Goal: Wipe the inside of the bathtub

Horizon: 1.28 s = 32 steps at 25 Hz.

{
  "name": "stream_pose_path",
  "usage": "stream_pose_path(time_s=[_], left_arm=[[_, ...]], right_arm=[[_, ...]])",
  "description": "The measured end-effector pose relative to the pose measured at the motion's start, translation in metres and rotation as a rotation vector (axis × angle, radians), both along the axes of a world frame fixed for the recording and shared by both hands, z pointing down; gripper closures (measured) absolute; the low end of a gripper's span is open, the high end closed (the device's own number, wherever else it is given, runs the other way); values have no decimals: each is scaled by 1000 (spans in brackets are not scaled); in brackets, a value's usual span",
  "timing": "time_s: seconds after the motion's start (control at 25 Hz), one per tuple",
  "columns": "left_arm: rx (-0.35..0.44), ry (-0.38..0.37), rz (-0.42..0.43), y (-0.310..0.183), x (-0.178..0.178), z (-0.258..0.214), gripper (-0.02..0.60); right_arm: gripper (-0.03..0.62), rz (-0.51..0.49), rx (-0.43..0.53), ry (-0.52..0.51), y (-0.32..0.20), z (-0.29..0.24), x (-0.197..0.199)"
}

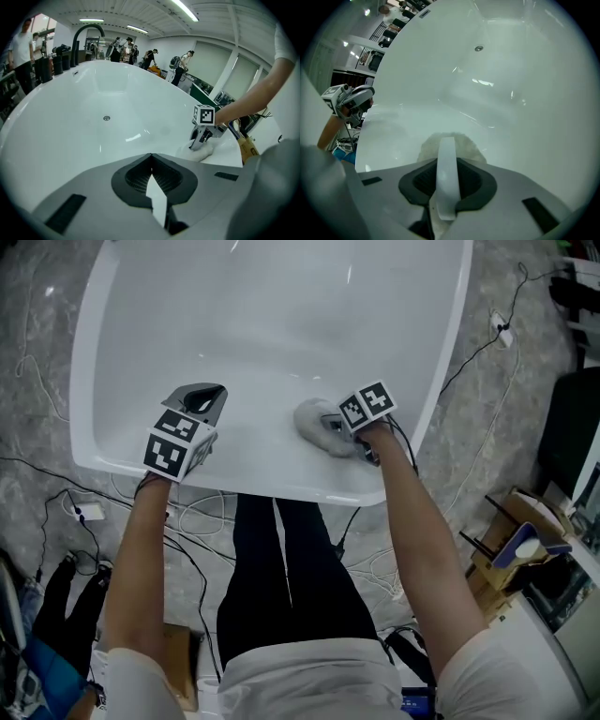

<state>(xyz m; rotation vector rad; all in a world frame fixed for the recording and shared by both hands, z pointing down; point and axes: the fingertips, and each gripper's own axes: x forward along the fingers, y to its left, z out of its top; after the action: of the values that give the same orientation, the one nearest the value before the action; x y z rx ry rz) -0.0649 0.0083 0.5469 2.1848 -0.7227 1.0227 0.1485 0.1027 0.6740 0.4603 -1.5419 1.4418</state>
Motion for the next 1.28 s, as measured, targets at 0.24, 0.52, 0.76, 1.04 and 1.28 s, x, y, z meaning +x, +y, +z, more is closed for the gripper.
stream_pose_path(time_s=[0.24, 0.52, 0.76, 1.04, 1.28], left_arm=[[-11, 12, -26, 13, -1, -18, 572], [10, 24, -50, 21, -8, -38, 572], [10, 18, -73, 28, -27, -45, 572], [0, 13, -99, 34, -43, -53, 572], [-20, 38, -133, 46, -42, -65, 572]], right_arm=[[500, 1, -13, -8, 16, -36, 4], [500, 8, 35, -81, 33, -88, 1], [500, 28, 92, -206, 36, -117, -30], [499, -27, 110, -279, 27, -128, -80], [500, -60, 144, -315, 24, -139, -118]])
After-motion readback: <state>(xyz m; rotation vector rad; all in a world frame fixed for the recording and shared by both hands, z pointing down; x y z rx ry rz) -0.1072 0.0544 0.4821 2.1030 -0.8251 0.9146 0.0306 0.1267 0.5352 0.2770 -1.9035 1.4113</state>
